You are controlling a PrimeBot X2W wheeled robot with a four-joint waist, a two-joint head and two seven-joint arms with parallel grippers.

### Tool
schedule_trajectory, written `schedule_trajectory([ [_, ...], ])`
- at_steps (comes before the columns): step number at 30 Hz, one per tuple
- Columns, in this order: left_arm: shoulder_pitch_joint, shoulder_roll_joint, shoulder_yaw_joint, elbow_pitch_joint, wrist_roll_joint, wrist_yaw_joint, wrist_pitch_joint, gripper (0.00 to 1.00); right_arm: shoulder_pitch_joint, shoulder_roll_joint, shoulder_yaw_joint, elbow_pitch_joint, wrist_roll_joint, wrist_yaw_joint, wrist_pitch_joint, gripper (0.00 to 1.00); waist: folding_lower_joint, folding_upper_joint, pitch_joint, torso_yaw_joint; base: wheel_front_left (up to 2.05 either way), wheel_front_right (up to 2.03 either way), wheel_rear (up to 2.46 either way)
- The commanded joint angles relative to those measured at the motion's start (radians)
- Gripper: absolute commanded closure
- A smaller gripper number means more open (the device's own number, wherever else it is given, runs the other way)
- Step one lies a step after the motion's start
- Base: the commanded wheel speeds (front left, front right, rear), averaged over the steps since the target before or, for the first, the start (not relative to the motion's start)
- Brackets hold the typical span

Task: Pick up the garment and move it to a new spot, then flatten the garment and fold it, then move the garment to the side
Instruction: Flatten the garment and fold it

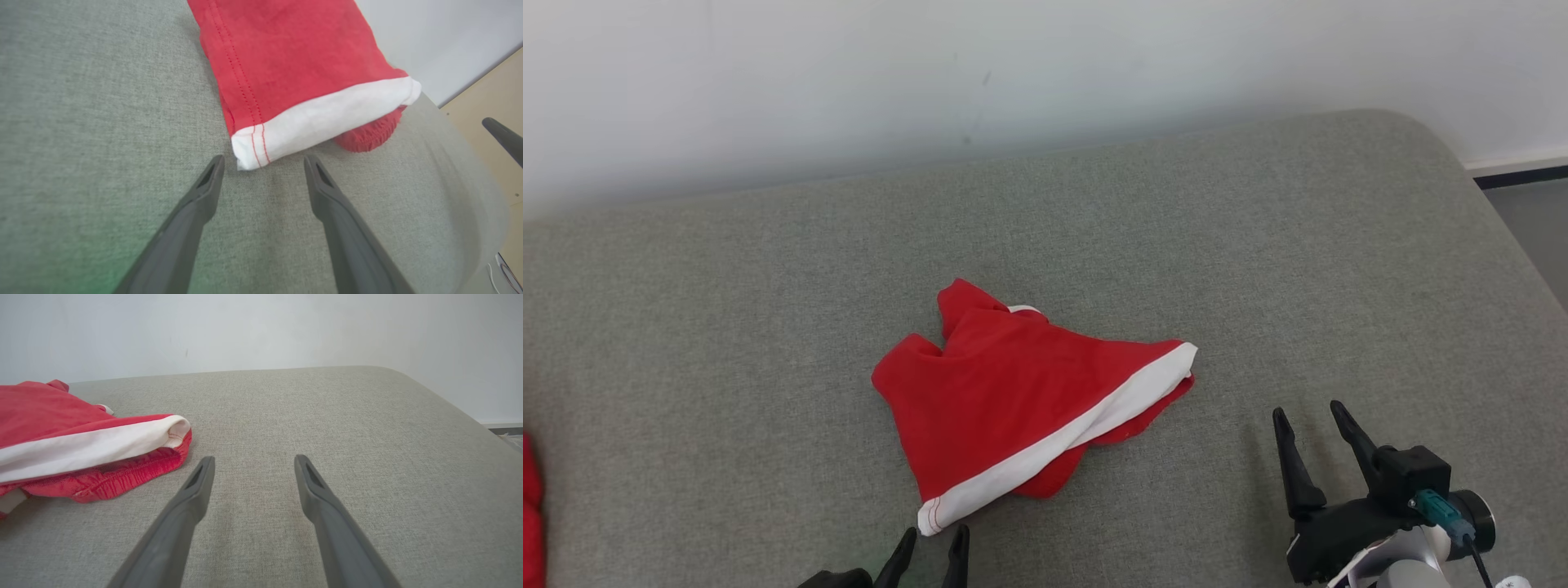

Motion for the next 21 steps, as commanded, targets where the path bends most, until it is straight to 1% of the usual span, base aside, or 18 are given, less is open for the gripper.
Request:
schedule_trajectory([
  [1,-0.015,0.002,-0.001,0.005,-0.006,0.001,-0.003,0.0,-0.013,-0.003,0.001,-0.005,0.007,-0.002,0.0,0.0,-0.0001,0.0,0.011,-0.008,0.0,0.0,0.0],
  [5,-0.036,0.002,-0.007,0.022,-0.006,0.001,-0.003,0.0,-0.022,-0.008,0.0,-0.007,0.012,-0.002,0.0,0.0,-0.0001,0.0,0.026,-0.018,0.0,0.0,0.0],
  [6,-0.04,0.002,-0.005,0.021,-0.005,0.001,-0.003,0.05,-0.026,-0.008,0.001,-0.007,0.014,-0.002,0.0,0.0,-0.0001,0.0,0.029,-0.021,0.0,0.0,0.0],
  [7,-0.044,0.002,-0.004,0.019,-0.001,0.001,-0.003,0.6,-0.027,-0.008,0.001,-0.008,0.015,-0.002,0.0,0.0,-0.0001,0.0,0.03,-0.022,0.0,0.0,0.0],
  [8,-0.045,0.002,0.0,0.015,0.005,0.001,-0.003,1.0,-0.028,-0.008,-0.002,-0.007,0.018,-0.002,0.0,0.0,-0.0001,0.0,0.031,-0.023,0.0,0.0,0.0],
  [11,-0.032,0.002,0.023,-0.013,0.015,0.001,-0.003,1.0,-0.021,-0.007,-0.008,-0.006,0.019,-0.002,0.0,0.0,-0.0001,0.0,0.03,-0.02,0.0,0.0,0.0],
  [13,-0.021,0.002,0.043,-0.042,0.042,0.001,-0.003,1.0,-0.012,-0.004,-0.014,-0.005,0.018,-0.002,0.0,0.0,-0.0001,0.0,0.026,-0.014,0.0,0.0,0.0],
  [18,0.017,0.002,0.134,-0.113,0.101,0.002,-0.003,1.0,0.0,0.013,-0.011,0.0,0.022,-0.002,0.0,0.0,-0.0001,0.0,0.005,0.011,0.0,0.0,0.0],
  [21,0.045,0.002,0.19,-0.131,0.134,0.015,-0.003,1.0,0.01,0.021,0.002,0.003,0.028,-0.002,0.0,0.0,-0.0001,0.0,-0.01,0.026,0.0,0.0,0.0],
])
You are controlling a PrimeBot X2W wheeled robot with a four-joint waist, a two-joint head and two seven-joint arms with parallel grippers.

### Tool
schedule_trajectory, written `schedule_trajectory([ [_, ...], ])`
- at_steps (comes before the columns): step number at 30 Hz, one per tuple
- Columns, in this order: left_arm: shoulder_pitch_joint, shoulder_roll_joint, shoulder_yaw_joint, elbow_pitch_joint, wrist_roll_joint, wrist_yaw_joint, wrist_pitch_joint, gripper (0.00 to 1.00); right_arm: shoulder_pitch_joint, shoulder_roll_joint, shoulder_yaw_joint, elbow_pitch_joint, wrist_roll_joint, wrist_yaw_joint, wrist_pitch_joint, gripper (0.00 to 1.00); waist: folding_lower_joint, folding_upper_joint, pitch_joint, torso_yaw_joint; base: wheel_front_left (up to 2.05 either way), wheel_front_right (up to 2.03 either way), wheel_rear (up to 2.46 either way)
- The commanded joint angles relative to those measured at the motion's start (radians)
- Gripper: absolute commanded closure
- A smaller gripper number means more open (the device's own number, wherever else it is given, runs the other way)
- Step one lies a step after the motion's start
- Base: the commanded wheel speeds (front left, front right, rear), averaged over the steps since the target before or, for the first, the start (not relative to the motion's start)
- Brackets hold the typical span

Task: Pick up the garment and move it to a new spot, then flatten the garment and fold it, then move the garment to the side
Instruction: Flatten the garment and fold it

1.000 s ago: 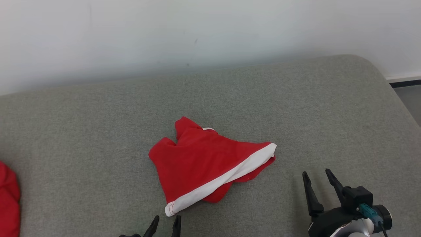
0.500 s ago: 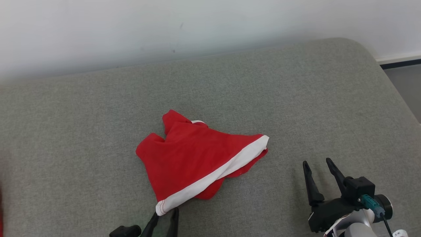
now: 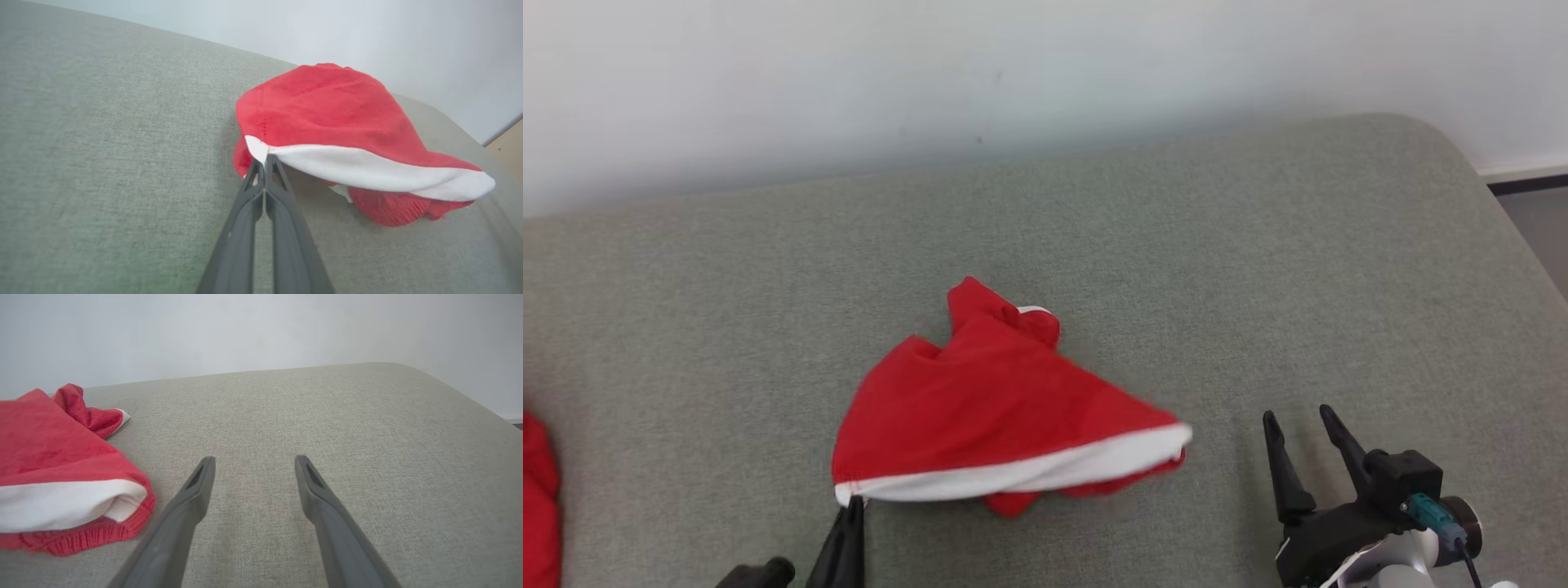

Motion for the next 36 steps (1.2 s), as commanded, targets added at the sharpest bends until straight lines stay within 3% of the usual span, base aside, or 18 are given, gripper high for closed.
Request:
schedule_trajectory([
  [1,0.027,0.001,0.023,0.001,0.027,0.006,-0.003,1.0,0.018,0.008,0.012,0.002,0.01,-0.002,0.0,0.0,0.0,-0.0001,-0.022,0.021,0.0,0.0,0.0],
  [10,0.045,0.001,0.062,0.028,0.057,0.003,-0.003,0.99,0.046,0.011,0.073,0.025,0.04,-0.002,0.0,0.0,0.0,-0.0001,-0.064,0.043,0.0,0.0,0.0],
  [11,0.045,0.001,0.061,0.029,0.056,0.003,-0.003,0.71,0.048,0.01,0.079,0.027,0.044,-0.002,0.0,0.0,0.0,-0.0001,-0.067,0.044,0.0,0.0,0.0],
  [12,0.046,0.001,0.058,0.032,0.053,0.003,-0.003,0.5,0.05,0.009,0.085,0.03,0.047,-0.002,0.0,0.0,0.0,-0.0001,-0.07,0.044,0.0,0.0,0.0],
  [13,0.048,0.0,0.055,0.034,0.051,0.003,-0.003,0.41,0.052,0.008,0.091,0.032,0.051,-0.002,0.0,0.0,0.0,-0.0001,-0.072,0.044,0.0,0.0,0.0],
  [14,0.049,0.001,0.054,0.035,0.052,0.003,-0.003,0.06,0.056,0.007,0.096,0.035,0.054,-0.002,0.0,0.0,0.0,-0.0001,-0.073,0.044,0.0,0.0,0.0],
  [15,0.05,0.001,0.055,0.038,0.058,0.013,-0.003,0.0,0.061,0.008,0.105,0.037,0.058,-0.002,0.0,0.0,0.0,-0.0001,-0.075,0.044,0.0,0.0,0.0],
  [28,0.081,0.001,0.049,0.05,0.079,0.035,-0.003,0.0,0.119,-0.018,0.242,0.081,0.12,-0.002,0.0,0.0,0.0,-0.0001,-0.097,0.061,0.0,0.0,0.0],
  [36,0.092,0.001,0.041,0.046,0.08,0.038,-0.003,0.0,0.106,-0.006,0.254,0.092,0.116,-0.002,0.0,0.0,0.0,-0.0001,-0.102,0.084,0.0,0.0,0.0],
])
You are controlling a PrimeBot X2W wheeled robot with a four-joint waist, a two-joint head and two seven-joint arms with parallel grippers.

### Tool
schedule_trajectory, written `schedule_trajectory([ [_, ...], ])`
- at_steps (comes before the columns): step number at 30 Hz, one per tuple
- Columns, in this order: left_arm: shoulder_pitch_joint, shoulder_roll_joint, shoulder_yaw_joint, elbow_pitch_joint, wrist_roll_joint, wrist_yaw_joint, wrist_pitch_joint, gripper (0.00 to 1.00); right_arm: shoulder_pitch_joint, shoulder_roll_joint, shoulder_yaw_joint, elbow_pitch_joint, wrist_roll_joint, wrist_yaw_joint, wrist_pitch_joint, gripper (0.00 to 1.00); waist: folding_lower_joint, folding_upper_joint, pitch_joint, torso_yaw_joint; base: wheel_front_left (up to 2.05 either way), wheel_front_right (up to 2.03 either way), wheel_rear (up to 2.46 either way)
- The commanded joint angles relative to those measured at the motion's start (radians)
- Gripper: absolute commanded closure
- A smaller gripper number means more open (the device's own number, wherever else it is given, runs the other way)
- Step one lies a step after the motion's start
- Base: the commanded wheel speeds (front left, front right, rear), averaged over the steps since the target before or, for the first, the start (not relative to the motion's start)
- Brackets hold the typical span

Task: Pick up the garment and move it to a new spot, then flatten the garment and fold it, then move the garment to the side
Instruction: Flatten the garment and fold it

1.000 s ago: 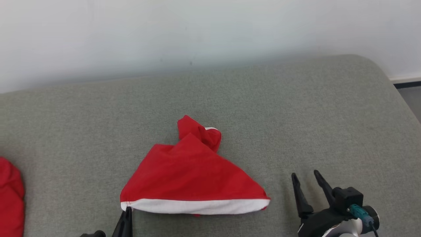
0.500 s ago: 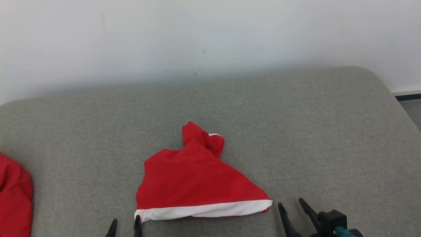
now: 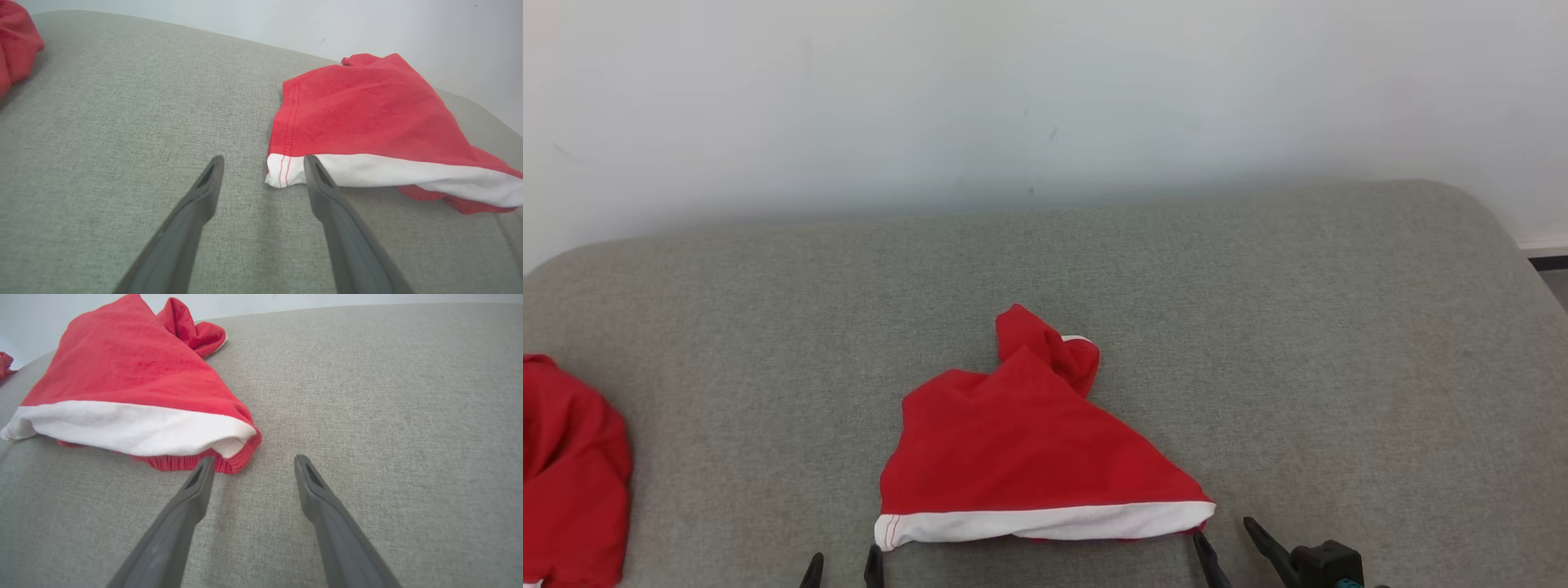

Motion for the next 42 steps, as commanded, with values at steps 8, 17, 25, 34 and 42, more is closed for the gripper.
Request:
schedule_trajectory([
  [8,0.019,0.0,0.0,-0.01,0.011,0.005,-0.003,0.0,-0.002,0.004,-0.02,-0.022,0.001,-0.002,0.0,0.0,0.0,0.0,0.006,0.016,0.0,0.0,0.0],
  [17,0.01,0.0,-0.007,-0.007,0.009,0.005,-0.003,0.0,-0.018,0.016,-0.029,0.001,-0.013,-0.002,0.0,0.12,0.0,0.0,0.012,0.025,0.0,0.0,0.0],
  [25,0.009,0.0,-0.007,-0.004,0.009,0.003,-0.003,0.0,-0.023,0.012,-0.022,0.012,-0.017,-0.002,0.0,0.58,0.0,0.0,0.018,0.036,0.0,0.0,0.0],
  [34,0.001,0.0,-0.009,-0.006,0.006,0.006,-0.003,0.0,-0.041,0.017,-0.015,-0.004,-0.027,-0.002,0.0,0.58,0.0,0.0,0.024,0.04,0.0,0.0,0.0],
  [42,0.003,0.0,-0.006,-0.005,0.005,0.003,-0.003,0.0,-0.02,0.011,-0.04,-0.05,-0.068,-0.002,0.0,0.36,0.0,0.0,0.025,0.037,0.0,0.0,0.0],
])
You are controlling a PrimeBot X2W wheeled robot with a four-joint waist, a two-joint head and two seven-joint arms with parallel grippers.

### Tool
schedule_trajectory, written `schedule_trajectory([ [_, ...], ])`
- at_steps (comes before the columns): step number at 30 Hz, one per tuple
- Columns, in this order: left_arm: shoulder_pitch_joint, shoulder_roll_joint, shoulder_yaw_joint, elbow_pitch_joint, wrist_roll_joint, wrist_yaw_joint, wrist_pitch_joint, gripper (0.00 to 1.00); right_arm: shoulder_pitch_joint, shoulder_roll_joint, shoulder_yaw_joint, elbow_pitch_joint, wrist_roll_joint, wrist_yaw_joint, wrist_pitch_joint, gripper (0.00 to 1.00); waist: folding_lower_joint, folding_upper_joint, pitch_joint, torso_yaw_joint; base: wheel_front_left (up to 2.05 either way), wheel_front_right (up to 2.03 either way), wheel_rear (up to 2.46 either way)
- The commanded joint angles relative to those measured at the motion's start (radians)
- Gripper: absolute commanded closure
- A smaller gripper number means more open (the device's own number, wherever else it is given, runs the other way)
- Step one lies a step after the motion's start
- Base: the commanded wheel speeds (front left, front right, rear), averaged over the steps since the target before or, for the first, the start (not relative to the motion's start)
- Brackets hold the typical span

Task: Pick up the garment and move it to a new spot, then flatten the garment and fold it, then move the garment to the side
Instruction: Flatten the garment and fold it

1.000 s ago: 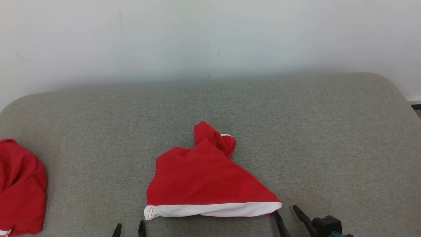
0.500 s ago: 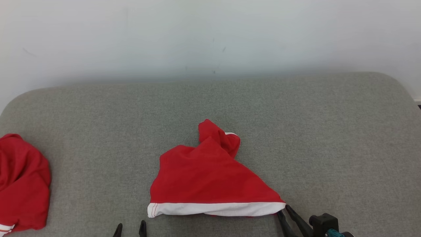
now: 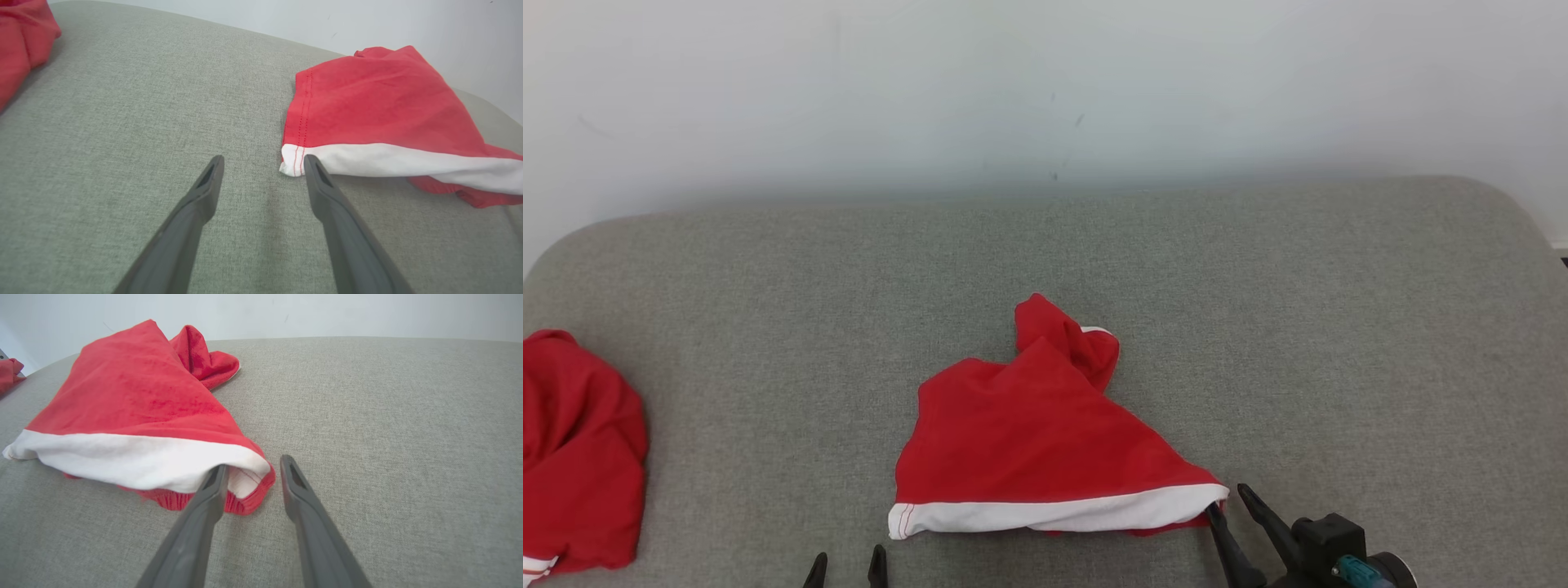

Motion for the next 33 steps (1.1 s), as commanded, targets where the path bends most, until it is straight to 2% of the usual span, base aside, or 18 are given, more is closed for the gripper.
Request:
schedule_trajectory([
  [1,0.0,0.0,0.0,-0.001,0.002,-0.001,-0.003,0.0,0.008,0.002,-0.009,-0.002,-0.01,-0.002,0.0,0.35,0.0,0.0,0.002,0.0,0.0,0.0,0.0],
  [2,-0.001,0.0,-0.001,-0.002,0.002,-0.001,-0.003,0.0,0.009,0.004,-0.01,0.002,-0.014,-0.002,0.0,0.38,0.0,0.0,0.002,0.001,0.0,0.0,0.0],
  [6,-0.011,0.0,-0.01,-0.005,0.0,-0.002,-0.003,0.0,-0.006,0.008,-0.015,0.014,-0.02,-0.002,0.0,0.6,0.0,0.0,0.012,0.004,0.0,0.0,0.0],
  [7,-0.015,0.0,-0.013,-0.005,0.002,-0.003,-0.003,0.0,-0.013,0.009,-0.013,0.016,-0.023,-0.002,0.0,0.78,0.0,0.0,0.014,0.005,0.0,0.0,0.0],
  [9,-0.022,0.0,-0.022,-0.005,0.017,-0.006,-0.003,0.0,-0.024,0.009,-0.007,0.019,-0.026,-0.002,0.0,1.0,0.0,0.0,0.02,0.007,0.0,0.0,0.0],
  [17,-0.041,0.001,-0.061,0.009,0.073,-0.01,-0.003,0.0,-0.025,-0.004,0.008,0.004,-0.018,-0.002,0.0,1.0,0.0,0.0,0.036,0.001,0.0,0.0,0.0],
  [33,-0.127,0.0,-0.076,0.097,-0.058,-0.002,-0.003,0.0,-0.057,-0.035,0.041,-0.069,-0.004,-0.002,0.0,1.0,0.0,0.0,0.111,-0.039,0.0,0.0,0.0],
])
